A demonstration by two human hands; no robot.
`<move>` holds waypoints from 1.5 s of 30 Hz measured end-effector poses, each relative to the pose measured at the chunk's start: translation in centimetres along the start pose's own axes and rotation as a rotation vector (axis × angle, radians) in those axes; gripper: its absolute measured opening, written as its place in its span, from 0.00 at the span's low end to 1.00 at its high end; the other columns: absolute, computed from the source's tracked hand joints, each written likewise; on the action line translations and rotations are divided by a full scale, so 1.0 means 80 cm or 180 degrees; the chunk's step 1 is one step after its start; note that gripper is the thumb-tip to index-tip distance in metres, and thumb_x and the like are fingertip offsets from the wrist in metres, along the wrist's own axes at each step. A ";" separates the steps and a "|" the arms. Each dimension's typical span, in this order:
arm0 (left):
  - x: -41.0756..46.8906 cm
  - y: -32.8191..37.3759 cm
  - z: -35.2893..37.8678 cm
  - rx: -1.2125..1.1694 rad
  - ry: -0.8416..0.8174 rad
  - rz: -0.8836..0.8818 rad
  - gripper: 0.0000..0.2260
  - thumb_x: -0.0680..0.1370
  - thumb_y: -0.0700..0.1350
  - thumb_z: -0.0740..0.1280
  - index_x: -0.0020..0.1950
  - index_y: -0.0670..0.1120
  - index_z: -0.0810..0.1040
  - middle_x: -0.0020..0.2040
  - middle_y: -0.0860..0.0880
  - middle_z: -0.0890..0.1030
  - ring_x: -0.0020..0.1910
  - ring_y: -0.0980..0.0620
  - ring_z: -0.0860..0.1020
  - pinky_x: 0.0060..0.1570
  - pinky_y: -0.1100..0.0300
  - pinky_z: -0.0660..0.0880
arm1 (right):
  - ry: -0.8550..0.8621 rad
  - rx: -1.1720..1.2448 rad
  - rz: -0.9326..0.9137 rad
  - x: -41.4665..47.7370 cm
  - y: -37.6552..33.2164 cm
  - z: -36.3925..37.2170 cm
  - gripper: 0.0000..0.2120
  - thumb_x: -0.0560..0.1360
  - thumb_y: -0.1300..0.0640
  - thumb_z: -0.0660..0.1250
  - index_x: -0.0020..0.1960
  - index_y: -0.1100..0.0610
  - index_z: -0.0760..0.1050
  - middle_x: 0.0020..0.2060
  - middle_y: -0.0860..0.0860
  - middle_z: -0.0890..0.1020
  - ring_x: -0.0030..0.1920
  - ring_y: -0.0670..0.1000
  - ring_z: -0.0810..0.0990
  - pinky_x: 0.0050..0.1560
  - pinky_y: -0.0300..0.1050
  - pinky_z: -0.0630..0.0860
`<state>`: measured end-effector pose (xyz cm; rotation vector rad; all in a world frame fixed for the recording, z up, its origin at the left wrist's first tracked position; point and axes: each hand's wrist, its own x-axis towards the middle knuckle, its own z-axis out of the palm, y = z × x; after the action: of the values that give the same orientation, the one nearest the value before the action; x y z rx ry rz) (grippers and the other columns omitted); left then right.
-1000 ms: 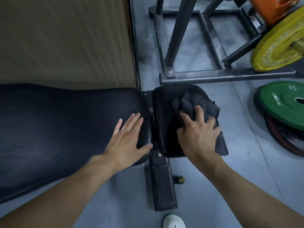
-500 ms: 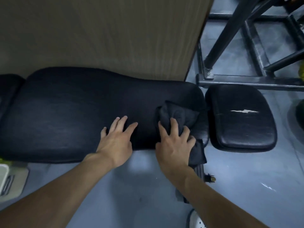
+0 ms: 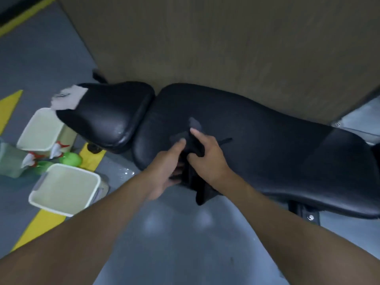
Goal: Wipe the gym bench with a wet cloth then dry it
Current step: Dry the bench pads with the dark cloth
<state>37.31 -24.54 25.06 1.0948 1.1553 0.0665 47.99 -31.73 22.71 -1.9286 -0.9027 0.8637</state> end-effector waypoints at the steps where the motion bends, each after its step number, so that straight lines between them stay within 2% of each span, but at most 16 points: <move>1: -0.008 0.012 -0.025 -0.0590 -0.0260 -0.0200 0.21 0.79 0.63 0.61 0.51 0.48 0.83 0.46 0.46 0.86 0.45 0.48 0.84 0.48 0.50 0.78 | -0.0191 0.0414 -0.0051 0.000 -0.025 0.017 0.39 0.74 0.60 0.69 0.78 0.42 0.56 0.72 0.49 0.64 0.70 0.48 0.68 0.63 0.31 0.69; 3: -0.014 0.023 -0.082 -0.1174 -0.0394 -0.0192 0.23 0.78 0.64 0.62 0.57 0.48 0.83 0.52 0.45 0.85 0.50 0.47 0.84 0.54 0.48 0.78 | -0.0573 0.0838 0.0023 0.000 -0.074 0.050 0.48 0.72 0.53 0.74 0.78 0.36 0.45 0.71 0.44 0.62 0.71 0.44 0.66 0.66 0.41 0.71; 4: -0.019 0.027 -0.111 -0.1286 -0.0345 -0.0134 0.23 0.78 0.63 0.64 0.61 0.48 0.82 0.56 0.44 0.84 0.54 0.46 0.83 0.59 0.47 0.76 | -0.0577 0.1115 0.0129 0.001 -0.096 0.061 0.49 0.72 0.49 0.75 0.78 0.36 0.44 0.70 0.42 0.63 0.71 0.43 0.66 0.66 0.44 0.71; 7: -0.036 0.036 -0.186 -0.1611 -0.0218 0.0013 0.24 0.77 0.61 0.66 0.67 0.47 0.77 0.60 0.44 0.82 0.58 0.44 0.81 0.62 0.46 0.75 | -0.0270 0.1933 0.0852 0.012 -0.142 0.080 0.33 0.74 0.41 0.71 0.75 0.49 0.65 0.66 0.46 0.77 0.65 0.47 0.76 0.61 0.43 0.73; 11: -0.061 0.063 -0.253 -0.1725 -0.0185 0.0290 0.24 0.78 0.61 0.65 0.67 0.47 0.77 0.60 0.45 0.83 0.58 0.45 0.82 0.56 0.49 0.79 | -0.1674 0.2744 0.1647 0.016 -0.182 0.113 0.23 0.78 0.44 0.64 0.66 0.58 0.77 0.61 0.57 0.82 0.61 0.56 0.81 0.61 0.55 0.76; 15: -0.064 0.093 -0.303 -0.1709 -0.0031 0.0377 0.24 0.79 0.61 0.60 0.68 0.47 0.75 0.61 0.45 0.82 0.58 0.46 0.82 0.47 0.52 0.82 | -0.1498 0.2614 0.1207 0.045 -0.221 0.137 0.15 0.79 0.58 0.67 0.62 0.63 0.77 0.55 0.59 0.84 0.53 0.56 0.85 0.45 0.47 0.82; 18: -0.060 0.116 -0.332 -0.1829 0.0161 0.0478 0.18 0.82 0.58 0.58 0.66 0.51 0.75 0.59 0.48 0.83 0.55 0.49 0.83 0.42 0.54 0.82 | -0.1134 0.2047 0.0833 0.086 -0.241 0.146 0.06 0.78 0.59 0.69 0.54 0.59 0.76 0.47 0.57 0.85 0.44 0.53 0.85 0.39 0.46 0.81; 22: -0.028 0.144 -0.373 -0.1851 0.0613 0.0841 0.16 0.83 0.51 0.59 0.69 0.50 0.72 0.63 0.48 0.81 0.60 0.47 0.80 0.58 0.48 0.77 | -0.0550 0.1574 0.0408 0.160 -0.261 0.134 0.03 0.80 0.60 0.66 0.51 0.57 0.72 0.44 0.55 0.83 0.45 0.53 0.82 0.44 0.48 0.79; 26: 0.018 0.175 -0.401 -0.1548 0.0725 0.0798 0.15 0.83 0.49 0.60 0.68 0.47 0.73 0.61 0.48 0.82 0.59 0.48 0.81 0.56 0.50 0.78 | 0.0191 0.1102 -0.0002 0.235 -0.283 0.106 0.08 0.78 0.67 0.65 0.47 0.55 0.69 0.38 0.52 0.78 0.39 0.49 0.78 0.35 0.42 0.75; 31: 0.076 0.212 -0.398 -0.1467 0.0748 0.0660 0.13 0.83 0.45 0.61 0.68 0.50 0.72 0.63 0.47 0.80 0.61 0.46 0.79 0.63 0.43 0.74 | 0.0090 0.0508 -0.0622 0.299 -0.335 0.121 0.11 0.74 0.69 0.66 0.43 0.55 0.68 0.34 0.50 0.75 0.32 0.42 0.73 0.30 0.36 0.72; 35: 0.094 0.242 -0.413 -0.1741 0.0681 0.0654 0.14 0.83 0.44 0.60 0.69 0.45 0.73 0.62 0.45 0.81 0.61 0.43 0.79 0.64 0.42 0.73 | -0.0390 0.0336 -0.0807 0.321 -0.358 0.150 0.10 0.73 0.67 0.68 0.48 0.54 0.72 0.38 0.49 0.80 0.37 0.42 0.78 0.36 0.36 0.76; 38: 0.088 0.255 -0.438 -0.1738 0.0592 0.0716 0.15 0.83 0.45 0.60 0.68 0.45 0.74 0.60 0.46 0.83 0.58 0.46 0.82 0.57 0.48 0.79 | -0.0475 0.0883 -0.0127 0.339 -0.346 0.141 0.12 0.73 0.64 0.67 0.53 0.51 0.74 0.45 0.51 0.82 0.44 0.46 0.81 0.41 0.43 0.78; 40: 0.081 0.266 -0.454 -0.1587 0.0397 0.0767 0.13 0.82 0.46 0.61 0.65 0.46 0.76 0.57 0.47 0.84 0.55 0.47 0.83 0.51 0.51 0.81 | -0.0944 -0.0002 0.0324 0.352 -0.331 0.123 0.16 0.72 0.59 0.68 0.59 0.53 0.74 0.53 0.53 0.83 0.51 0.48 0.81 0.47 0.44 0.78; 42: 0.075 0.279 -0.460 -0.1321 0.0124 0.0769 0.11 0.82 0.46 0.62 0.62 0.47 0.77 0.54 0.48 0.85 0.53 0.48 0.84 0.50 0.52 0.82 | -0.1337 -0.1554 0.0222 0.359 -0.321 0.109 0.36 0.67 0.50 0.74 0.72 0.51 0.66 0.69 0.54 0.74 0.67 0.51 0.74 0.65 0.49 0.73; 43: 0.074 0.286 -0.459 -0.1154 -0.0011 0.0730 0.09 0.81 0.45 0.62 0.60 0.47 0.78 0.53 0.47 0.86 0.51 0.48 0.84 0.49 0.53 0.82 | -0.1435 -0.1694 0.0040 0.360 -0.325 0.108 0.45 0.67 0.49 0.76 0.78 0.47 0.57 0.76 0.51 0.65 0.75 0.50 0.64 0.73 0.50 0.65; 45: 0.074 0.299 -0.456 -0.0743 -0.0265 0.0564 0.08 0.79 0.44 0.65 0.56 0.46 0.79 0.50 0.47 0.86 0.49 0.49 0.85 0.48 0.55 0.82 | -0.1891 -0.0889 -0.0316 0.358 -0.351 0.118 0.53 0.69 0.53 0.78 0.79 0.37 0.44 0.79 0.42 0.54 0.78 0.39 0.51 0.77 0.46 0.55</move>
<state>23.71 14.94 38.85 0.9799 0.9482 0.2848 47.27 7.12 36.54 -1.8579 -1.5212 1.3415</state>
